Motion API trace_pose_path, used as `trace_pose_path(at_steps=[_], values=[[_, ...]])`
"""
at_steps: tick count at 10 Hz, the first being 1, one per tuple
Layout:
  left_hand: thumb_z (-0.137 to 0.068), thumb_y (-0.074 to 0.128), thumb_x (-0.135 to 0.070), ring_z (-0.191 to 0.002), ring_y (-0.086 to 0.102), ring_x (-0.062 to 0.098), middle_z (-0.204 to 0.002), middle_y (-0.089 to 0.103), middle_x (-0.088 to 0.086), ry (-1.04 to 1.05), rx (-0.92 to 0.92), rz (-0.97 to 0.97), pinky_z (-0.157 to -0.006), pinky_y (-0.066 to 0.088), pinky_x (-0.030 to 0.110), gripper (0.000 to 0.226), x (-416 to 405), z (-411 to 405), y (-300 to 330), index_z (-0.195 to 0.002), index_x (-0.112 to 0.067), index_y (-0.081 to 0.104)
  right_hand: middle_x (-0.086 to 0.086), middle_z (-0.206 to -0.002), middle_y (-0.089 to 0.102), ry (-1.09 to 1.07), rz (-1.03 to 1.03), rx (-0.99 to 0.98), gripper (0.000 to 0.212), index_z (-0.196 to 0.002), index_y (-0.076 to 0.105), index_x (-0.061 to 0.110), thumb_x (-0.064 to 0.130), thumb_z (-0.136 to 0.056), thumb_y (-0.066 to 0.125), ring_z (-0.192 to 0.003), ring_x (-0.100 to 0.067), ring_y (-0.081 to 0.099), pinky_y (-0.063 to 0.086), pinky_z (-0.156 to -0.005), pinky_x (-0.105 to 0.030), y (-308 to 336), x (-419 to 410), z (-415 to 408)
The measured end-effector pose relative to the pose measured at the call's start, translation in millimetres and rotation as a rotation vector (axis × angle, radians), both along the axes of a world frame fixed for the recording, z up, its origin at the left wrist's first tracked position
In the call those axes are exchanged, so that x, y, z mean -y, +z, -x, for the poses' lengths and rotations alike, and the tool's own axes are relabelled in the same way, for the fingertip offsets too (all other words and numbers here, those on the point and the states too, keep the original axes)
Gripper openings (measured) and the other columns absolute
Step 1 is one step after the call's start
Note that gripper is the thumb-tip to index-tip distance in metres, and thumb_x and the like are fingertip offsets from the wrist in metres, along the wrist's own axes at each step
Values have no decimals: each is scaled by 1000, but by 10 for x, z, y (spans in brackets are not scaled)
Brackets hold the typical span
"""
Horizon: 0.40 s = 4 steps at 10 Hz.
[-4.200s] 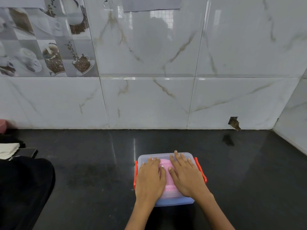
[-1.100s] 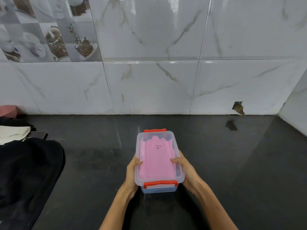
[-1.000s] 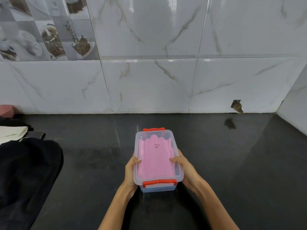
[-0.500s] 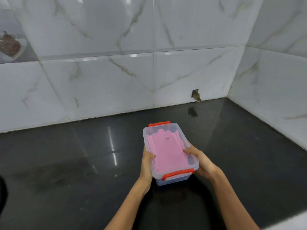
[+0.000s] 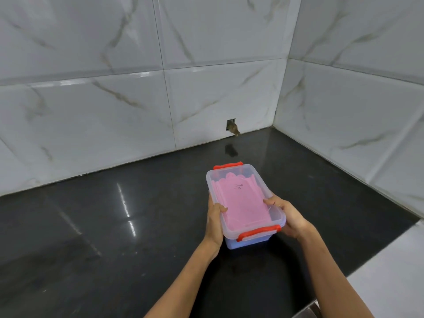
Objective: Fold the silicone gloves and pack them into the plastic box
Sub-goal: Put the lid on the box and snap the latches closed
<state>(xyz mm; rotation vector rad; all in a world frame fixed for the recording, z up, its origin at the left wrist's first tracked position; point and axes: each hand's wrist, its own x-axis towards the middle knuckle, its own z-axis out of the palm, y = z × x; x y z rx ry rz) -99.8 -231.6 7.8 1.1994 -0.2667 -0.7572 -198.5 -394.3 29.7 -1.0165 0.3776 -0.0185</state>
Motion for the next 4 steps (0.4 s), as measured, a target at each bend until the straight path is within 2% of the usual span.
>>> trace_pose_path(at_steps=[1, 2, 3, 4], values=[[-78, 52, -35, -120, 53, 41, -130, 54, 22, -26, 3, 41, -99, 39, 66, 63, 8, -3, -17, -137, -15, 41, -10, -103, 72, 60, 35, 8, 75, -120, 51, 28, 29, -55, 86, -94, -28, 70, 58, -67, -39, 34, -3, -21], [-73, 59, -39, -121, 52, 38, -132, 54, 20, -47, 33, 27, -100, 40, 64, 72, -33, -3, 52, -139, -17, 37, -10, -108, 70, 115, 64, 8, 75, -122, 50, 29, 25, -56, 85, -99, -30, 69, 58, -69, -41, 96, 32, -33], [-83, 56, -43, -124, 53, 24, -136, 54, 4, -102, 204, -103, -105, 42, 53, 66, -130, -46, 98, -142, -27, 32, -14, -115, 67, 106, 99, -67, 71, -128, 49, 26, 12, -64, 78, -100, -33, 68, 58, -72, -45, 160, 99, -13], [-88, 47, -55, -141, 28, 13, -154, 26, -11, -91, 339, -329, -115, 22, 36, 73, -429, -188, 163, -149, -35, 13, -12, -141, 47, -44, 492, -309, 82, -145, 28, 18, 9, -75, 71, -117, -34, 57, 49, -95, -52, 279, 111, -63]])
